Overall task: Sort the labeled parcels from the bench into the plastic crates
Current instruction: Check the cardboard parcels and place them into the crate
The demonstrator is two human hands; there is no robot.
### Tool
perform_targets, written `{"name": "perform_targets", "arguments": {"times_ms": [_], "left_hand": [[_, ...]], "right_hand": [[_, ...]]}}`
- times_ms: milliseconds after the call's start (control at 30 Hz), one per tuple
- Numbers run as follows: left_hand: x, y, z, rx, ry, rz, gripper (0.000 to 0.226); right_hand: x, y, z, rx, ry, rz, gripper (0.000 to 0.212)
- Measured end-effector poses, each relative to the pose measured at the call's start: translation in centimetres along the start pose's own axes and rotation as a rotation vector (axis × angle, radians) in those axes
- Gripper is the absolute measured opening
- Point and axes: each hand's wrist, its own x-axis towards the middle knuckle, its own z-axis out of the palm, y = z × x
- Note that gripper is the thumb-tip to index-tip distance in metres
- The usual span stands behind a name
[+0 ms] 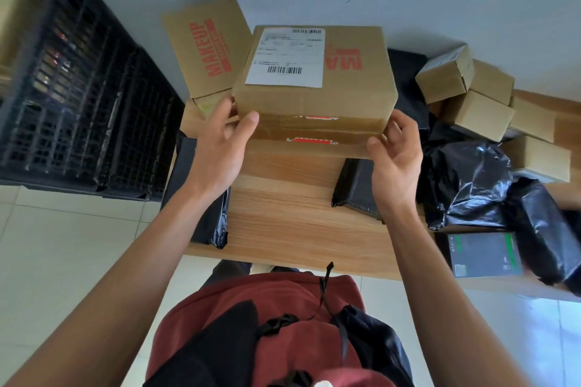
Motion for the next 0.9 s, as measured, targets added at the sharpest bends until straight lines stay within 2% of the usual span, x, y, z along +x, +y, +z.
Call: {"name": "perform_targets", "arguments": {"times_ms": [67, 100, 200, 233, 333, 467, 567, 733, 900], "left_hand": [[0.2, 0.2, -0.2, -0.022, 0.045, -0.002, 0.025], [0.4, 0.4, -0.2, -0.047, 0.065, -0.011, 0.022], [0.7, 0.8, -0.3, -0.066, 0.112, -0.005, 0.025], [0.7, 0.9, -0.2, -0.054, 0.123, 0.005, 0.028], [0.6, 0.8, 0.2, -0.025, 0.148, 0.043, 0.031], [0.2, 0.8, 1.0, -0.052, 0.161, 0.063, 0.024], [-0.3, 0.6, 1.2, -0.073, 0.120, 0.048, 0.030], [-0.9, 0.2, 1.3, -0.039, 0.086, 0.069, 0.057], [-1.0, 0.0, 0.8, -0.005, 0.046, 0.099, 0.052]], "right_hand": [[0.3, -0.3, -0.6, 0.042, 0.003, 0.030, 0.018], [0.4, -0.6, -0.9, 0.056, 0.005, 0.047, 0.017], [0.6, -1.4, -1.3, 0.057, -0.008, 0.095, 0.043], [0.6, -1.6, -1.3, 0.037, -0.019, 0.106, 0.045], [0.6, -1.4, -1.0, -0.033, -0.044, 0.118, 0.031], [0.4, -1.3, -0.8, -0.063, -0.059, 0.120, 0.027], [0.4, -1.7, -0.9, -0.068, -0.065, 0.104, 0.032], [0.5, -2.1, -0.7, -0.059, -0.050, 0.082, 0.038], [0.2, -2.2, 0.1, -0.058, -0.033, 0.050, 0.035]]}}
